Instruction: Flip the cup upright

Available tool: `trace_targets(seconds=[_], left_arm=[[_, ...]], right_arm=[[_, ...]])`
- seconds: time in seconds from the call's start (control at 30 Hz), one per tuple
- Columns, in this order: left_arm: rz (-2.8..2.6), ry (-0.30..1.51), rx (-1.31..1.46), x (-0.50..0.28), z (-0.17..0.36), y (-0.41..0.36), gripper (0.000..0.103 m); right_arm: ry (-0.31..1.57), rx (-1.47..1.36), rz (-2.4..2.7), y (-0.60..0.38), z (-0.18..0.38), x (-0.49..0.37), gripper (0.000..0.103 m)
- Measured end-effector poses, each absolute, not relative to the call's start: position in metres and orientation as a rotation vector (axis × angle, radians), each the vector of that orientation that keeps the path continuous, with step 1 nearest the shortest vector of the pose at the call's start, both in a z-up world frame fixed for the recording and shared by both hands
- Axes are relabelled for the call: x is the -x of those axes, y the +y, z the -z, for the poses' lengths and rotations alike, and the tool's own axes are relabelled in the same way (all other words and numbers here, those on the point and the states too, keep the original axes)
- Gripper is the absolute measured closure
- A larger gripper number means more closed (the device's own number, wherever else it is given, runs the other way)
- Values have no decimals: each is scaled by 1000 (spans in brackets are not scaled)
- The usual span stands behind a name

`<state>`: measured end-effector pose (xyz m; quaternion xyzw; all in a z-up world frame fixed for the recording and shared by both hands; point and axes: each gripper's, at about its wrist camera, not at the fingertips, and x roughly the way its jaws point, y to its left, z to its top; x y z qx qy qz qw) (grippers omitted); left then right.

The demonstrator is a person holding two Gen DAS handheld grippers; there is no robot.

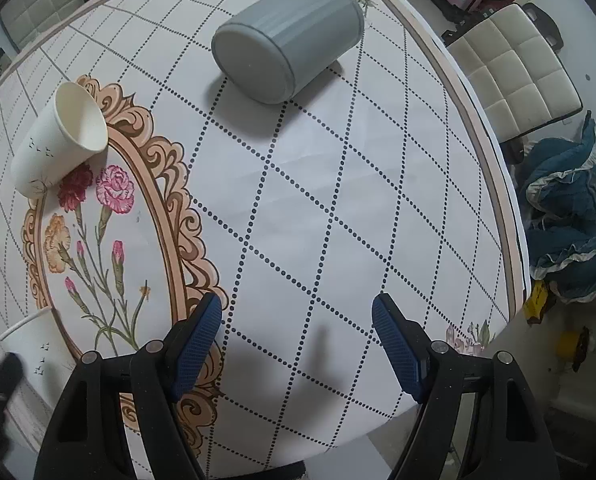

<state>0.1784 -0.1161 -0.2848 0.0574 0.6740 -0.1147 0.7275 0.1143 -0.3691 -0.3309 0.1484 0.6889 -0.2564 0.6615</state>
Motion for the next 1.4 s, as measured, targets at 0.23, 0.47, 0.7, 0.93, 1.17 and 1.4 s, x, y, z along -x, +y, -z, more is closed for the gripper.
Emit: trace_targets(seconds=[0.23,0.47,0.7,0.93,1.17,1.4], left_arm=[[120,1372,-184,-177,257,-58,6],[8,1406,-173,-156,289,-14,6],[-87,1429,-178,-142,319,21,6],[-133,1455,-159,-135,334,45,6],[-136,1469,-118,-132,340,57,6],[-127,1464,-123,-135,344,57,6]], right_arm=[[1536,-352,544,-355,311,-113,24],[1525,-315,426,-310,290,-116,24],[1543,-224,294,-246,287,-128,24],[1555,-157,188,-192,292,-140,24],[1554,-105,135,-156,298,-152,24],[1587,-74,154,-146,319,-162,24]])
